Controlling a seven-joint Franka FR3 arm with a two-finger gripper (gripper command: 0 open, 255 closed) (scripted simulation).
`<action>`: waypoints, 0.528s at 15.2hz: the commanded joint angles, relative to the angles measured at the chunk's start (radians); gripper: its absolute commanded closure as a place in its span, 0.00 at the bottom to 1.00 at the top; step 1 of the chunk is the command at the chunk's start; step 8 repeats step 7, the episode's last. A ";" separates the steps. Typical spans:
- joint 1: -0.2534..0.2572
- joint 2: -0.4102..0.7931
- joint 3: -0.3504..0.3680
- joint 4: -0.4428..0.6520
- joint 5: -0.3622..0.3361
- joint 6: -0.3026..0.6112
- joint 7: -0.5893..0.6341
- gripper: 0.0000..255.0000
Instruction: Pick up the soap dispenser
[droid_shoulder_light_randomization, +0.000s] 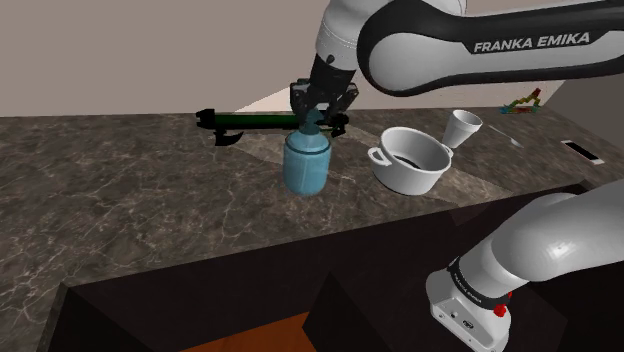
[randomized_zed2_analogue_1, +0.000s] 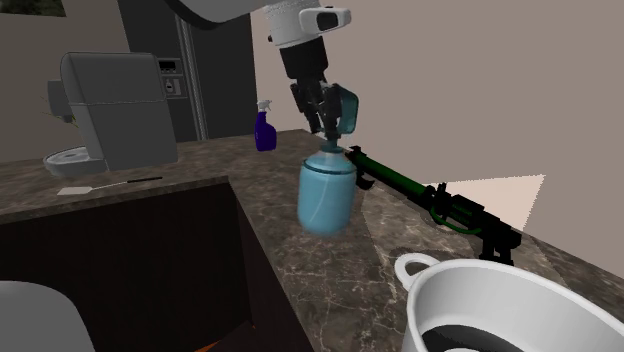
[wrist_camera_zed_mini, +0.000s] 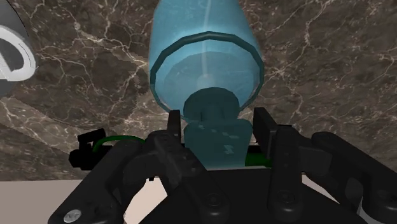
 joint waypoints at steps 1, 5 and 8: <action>0.000 -0.005 -0.006 0.023 0.002 -0.027 -0.008 1.00; -0.001 -0.010 -0.014 0.072 0.005 -0.080 -0.018 1.00; -0.001 -0.011 -0.015 0.074 0.005 -0.082 -0.018 1.00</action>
